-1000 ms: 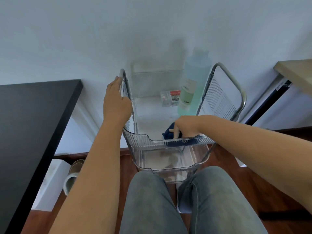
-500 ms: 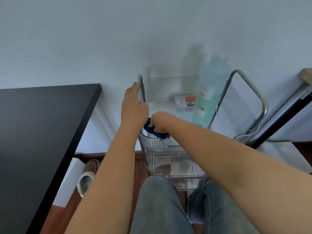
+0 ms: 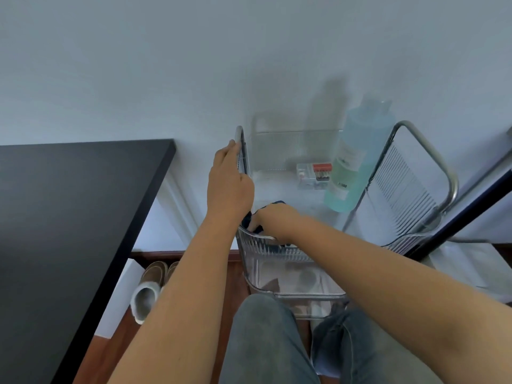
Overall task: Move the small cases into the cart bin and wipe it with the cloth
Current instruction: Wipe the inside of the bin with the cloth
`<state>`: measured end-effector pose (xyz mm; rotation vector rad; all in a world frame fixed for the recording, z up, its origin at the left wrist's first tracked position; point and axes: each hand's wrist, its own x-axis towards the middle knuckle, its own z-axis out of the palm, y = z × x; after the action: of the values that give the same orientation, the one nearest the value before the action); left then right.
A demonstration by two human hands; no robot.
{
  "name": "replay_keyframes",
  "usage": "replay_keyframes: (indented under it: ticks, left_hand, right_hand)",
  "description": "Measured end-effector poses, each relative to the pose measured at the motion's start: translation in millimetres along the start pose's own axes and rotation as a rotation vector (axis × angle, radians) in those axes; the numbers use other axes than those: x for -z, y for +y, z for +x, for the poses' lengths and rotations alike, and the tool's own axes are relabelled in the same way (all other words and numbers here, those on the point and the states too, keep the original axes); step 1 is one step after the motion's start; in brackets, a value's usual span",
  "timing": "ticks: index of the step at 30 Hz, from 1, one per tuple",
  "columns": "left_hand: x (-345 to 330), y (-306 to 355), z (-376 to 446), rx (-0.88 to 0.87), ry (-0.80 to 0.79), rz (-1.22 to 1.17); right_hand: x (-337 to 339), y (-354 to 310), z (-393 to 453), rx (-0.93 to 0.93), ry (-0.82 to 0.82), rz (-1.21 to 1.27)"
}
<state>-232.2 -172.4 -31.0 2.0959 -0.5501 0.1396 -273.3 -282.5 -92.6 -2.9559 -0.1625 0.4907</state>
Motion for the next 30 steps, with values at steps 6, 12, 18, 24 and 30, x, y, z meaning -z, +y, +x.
replay_keyframes:
  ticks: [6,12,18,24,30]
  left_hand:
    - [3,2,-1,-0.026,-0.003,0.048]
    - [3,-2,0,-0.016,0.001,0.072]
    - [0,-3,-1,-0.013,0.026,0.055]
    - [-3,-1,-4,0.041,0.033,-0.127]
    - [-4,-1,-8,0.125,0.015,-0.344]
  right_hand:
    - [-2,21,-30,0.078,-0.156,0.124]
    - [10,53,-63,-0.022,-0.31,0.3]
    - [23,98,-112,-0.223,-0.391,0.172]
    - [20,104,-126,-0.326,-0.337,0.16]
    - [15,60,-90,-0.185,-0.224,0.209]
